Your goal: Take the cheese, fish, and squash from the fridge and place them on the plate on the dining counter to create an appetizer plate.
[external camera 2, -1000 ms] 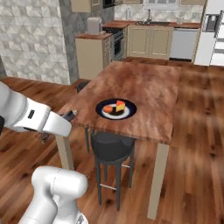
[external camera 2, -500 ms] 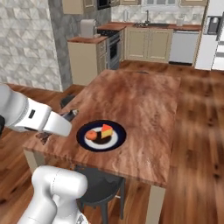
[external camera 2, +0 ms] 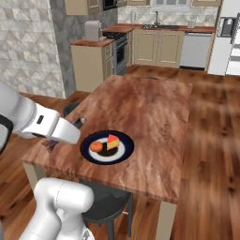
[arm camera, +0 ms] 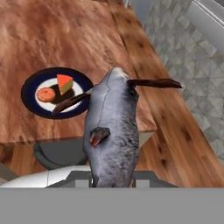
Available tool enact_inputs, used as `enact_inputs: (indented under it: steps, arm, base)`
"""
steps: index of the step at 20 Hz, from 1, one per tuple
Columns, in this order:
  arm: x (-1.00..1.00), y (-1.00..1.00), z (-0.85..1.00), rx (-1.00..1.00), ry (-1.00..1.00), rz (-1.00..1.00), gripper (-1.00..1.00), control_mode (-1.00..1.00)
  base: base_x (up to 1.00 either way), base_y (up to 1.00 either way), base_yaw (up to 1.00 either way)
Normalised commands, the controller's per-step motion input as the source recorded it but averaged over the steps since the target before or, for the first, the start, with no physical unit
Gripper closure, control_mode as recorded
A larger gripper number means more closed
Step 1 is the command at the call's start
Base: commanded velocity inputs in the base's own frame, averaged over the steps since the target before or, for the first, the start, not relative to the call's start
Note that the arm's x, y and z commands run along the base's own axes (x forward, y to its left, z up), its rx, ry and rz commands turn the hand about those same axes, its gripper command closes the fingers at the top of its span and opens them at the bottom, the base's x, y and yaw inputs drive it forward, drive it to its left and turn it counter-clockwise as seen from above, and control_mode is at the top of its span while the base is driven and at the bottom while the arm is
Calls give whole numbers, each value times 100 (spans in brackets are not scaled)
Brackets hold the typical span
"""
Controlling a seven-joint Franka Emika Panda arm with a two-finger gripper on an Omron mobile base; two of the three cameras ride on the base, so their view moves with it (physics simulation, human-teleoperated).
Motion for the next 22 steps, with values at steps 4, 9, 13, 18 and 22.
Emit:
enact_inputs:
  steps: [4,9,13,18,22]
  arm:
    - [1,0,-46,0,9,0,100,-100]
    - [9,-1,-32,9,18,1,100,-100]
    - [36,-8,-10,17,24,2,100,-100]
    - [50,-19,-9,18,19,0,100,-100]
    - [61,-7,-34,6,5,0,100,-100]
  base:
    - [0,0,0]
    - [0,0,0]
    - [0,0,0]
    - [0,0,0]
    - [0,0,0]
